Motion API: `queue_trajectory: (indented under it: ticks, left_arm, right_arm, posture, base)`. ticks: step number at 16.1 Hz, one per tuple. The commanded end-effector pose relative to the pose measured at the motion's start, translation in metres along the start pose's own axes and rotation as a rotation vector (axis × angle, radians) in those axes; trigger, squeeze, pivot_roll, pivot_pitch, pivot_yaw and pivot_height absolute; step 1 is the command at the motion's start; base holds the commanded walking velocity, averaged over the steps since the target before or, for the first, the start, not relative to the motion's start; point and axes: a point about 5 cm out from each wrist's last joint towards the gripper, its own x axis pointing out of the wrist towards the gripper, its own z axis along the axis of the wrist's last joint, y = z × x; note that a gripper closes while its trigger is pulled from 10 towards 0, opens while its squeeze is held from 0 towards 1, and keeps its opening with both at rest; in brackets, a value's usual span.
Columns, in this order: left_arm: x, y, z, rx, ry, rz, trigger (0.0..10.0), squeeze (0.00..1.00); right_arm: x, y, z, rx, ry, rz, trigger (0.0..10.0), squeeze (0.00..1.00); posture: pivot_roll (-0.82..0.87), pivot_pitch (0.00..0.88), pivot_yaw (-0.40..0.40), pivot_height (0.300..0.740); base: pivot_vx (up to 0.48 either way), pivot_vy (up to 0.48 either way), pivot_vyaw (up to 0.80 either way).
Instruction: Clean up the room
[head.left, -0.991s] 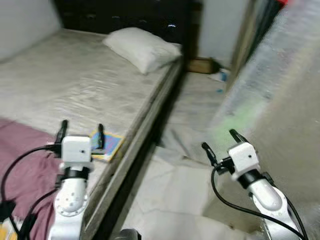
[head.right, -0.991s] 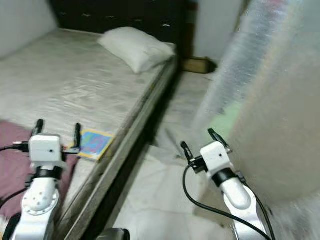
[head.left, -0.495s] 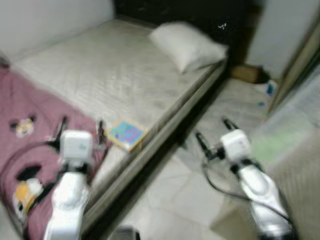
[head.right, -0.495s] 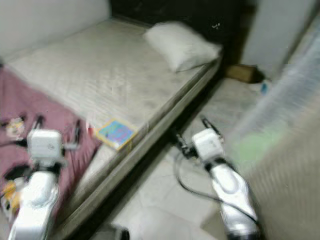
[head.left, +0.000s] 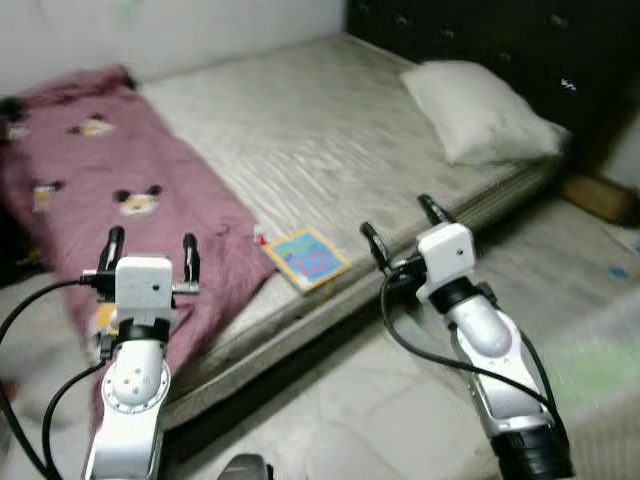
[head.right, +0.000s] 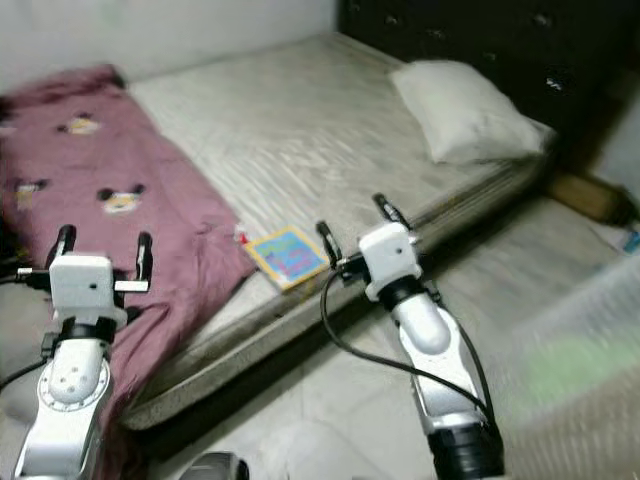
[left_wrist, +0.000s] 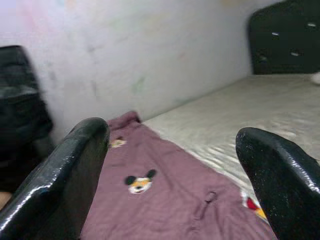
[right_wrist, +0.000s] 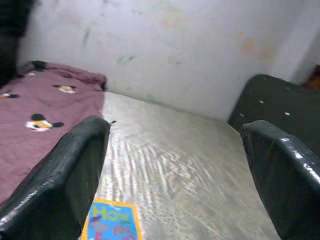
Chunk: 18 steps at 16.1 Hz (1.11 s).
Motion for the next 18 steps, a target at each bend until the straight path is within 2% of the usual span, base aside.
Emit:
queue_trajectory:
  ticks: [1,5,7,9,17,18]
  left_arm:
    - [0.0001,-0.0029,0.0011,0.004,-0.010,-0.009,10.0,0.00]
    - [-0.0003,-0.0039,0.0009,0.008,-0.012,-0.008,10.0,0.00]
    - [-0.0004,-0.0033,0.0003,0.010,-0.011,-0.005,10.0,0.00]
    - [-0.0004,-0.0035,0.0002,0.010,-0.011,-0.004,10.0,0.00]
    - [0.0021,-0.0049,0.0020,0.009,-0.018,-0.009,10.0,0.00]
    - [0.0033,-0.0053,0.0038,0.006,-0.024,-0.005,10.0,0.00]
  right_arm:
    - [-0.0024,-0.0062,-0.0034,-0.009,0.021,-0.016,10.0,0.00]
    - [-0.0017,-0.0049,-0.0035,-0.004,0.020,-0.010,10.0,0.00]
    - [-0.0009,-0.0043,-0.0037,0.002,0.020,-0.006,10.0,0.00]
    - [-0.0002,-0.0049,-0.0038,-0.027,0.019,-0.002,10.0,0.00]
    - [0.0010,-0.0037,-0.0055,0.002,0.022,-0.022,10.0,0.00]
    - [0.0005,-0.0038,-0.0055,0.007,0.021,-0.027,10.0,0.00]
  posture:
    - [-0.03,0.000,-0.012,0.740]
    - [-0.03,0.000,-0.011,0.740]
    - [-0.03,0.000,-0.013,0.740]
    - [-0.03,0.000,-0.013,0.740]
    - [-0.03,0.000,-0.003,0.740]
    - [-0.03,0.000,-0.009,0.740]
  base:
    - [0.000,0.000,0.80]
    - [0.000,0.000,0.78]
    - [0.000,0.000,0.00]
    - [0.000,0.000,0.80]
    - [0.000,0.000,0.80]
    - [0.000,0.000,0.00]
